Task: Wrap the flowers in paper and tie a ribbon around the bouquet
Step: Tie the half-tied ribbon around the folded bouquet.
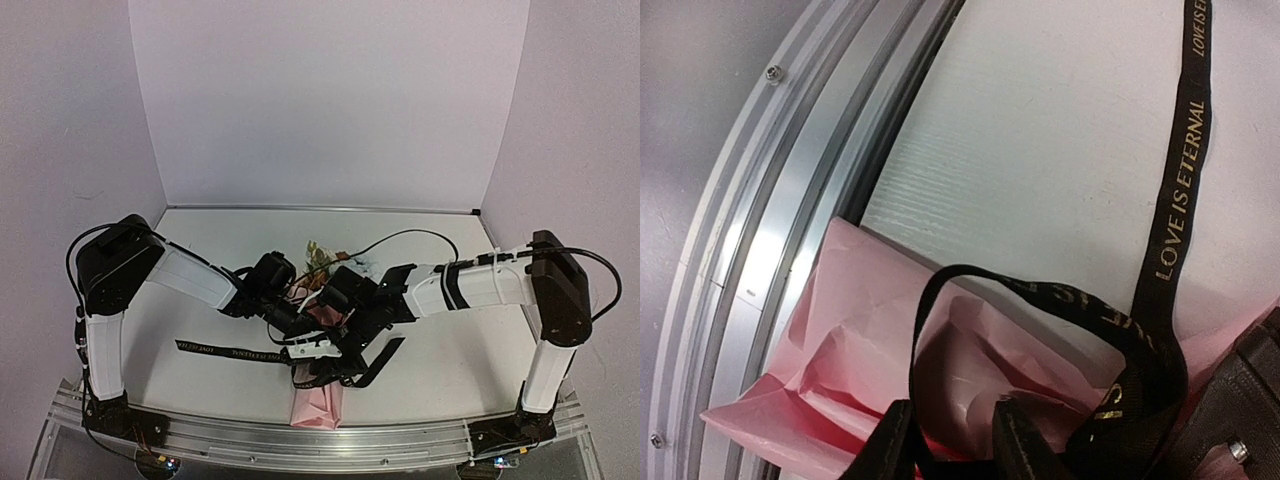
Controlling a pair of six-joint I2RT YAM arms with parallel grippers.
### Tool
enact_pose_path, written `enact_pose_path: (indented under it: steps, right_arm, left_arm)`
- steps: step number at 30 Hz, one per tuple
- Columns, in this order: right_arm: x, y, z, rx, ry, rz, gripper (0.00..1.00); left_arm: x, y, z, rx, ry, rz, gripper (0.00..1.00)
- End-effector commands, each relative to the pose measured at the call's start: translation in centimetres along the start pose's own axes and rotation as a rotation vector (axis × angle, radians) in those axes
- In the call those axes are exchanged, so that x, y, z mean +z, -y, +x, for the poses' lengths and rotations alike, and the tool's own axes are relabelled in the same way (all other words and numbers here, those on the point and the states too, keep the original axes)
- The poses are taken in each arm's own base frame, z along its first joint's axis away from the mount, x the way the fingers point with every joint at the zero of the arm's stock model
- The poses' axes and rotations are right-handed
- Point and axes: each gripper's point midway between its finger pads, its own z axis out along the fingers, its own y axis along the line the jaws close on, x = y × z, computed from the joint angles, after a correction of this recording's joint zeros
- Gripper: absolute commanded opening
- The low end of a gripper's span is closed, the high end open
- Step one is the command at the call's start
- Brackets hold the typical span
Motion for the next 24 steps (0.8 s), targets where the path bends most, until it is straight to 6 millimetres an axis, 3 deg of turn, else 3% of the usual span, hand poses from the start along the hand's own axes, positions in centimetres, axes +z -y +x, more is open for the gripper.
enact_pose_path:
  steps: [1,7,24]
  right_arm:
    - [0.4,-0.6,0.6,0.022,-0.020,-0.001,0.19]
    - [0.3,-0.4,0.2,0.035,-0.012,0.001,0.00]
    - [-1.5,0.2,-0.3,0.111,0.018,0.042,0.00]
  left_arm:
    - [-0.5,1.6,-1.4,0.058,0.027,0.010,0.00]
    - [-0.7,1.6,-1.5,0.072,0.030,-0.009,0.00]
    - [-1.5,1.6,-1.9,0.094,0.060,-0.052,0.00]
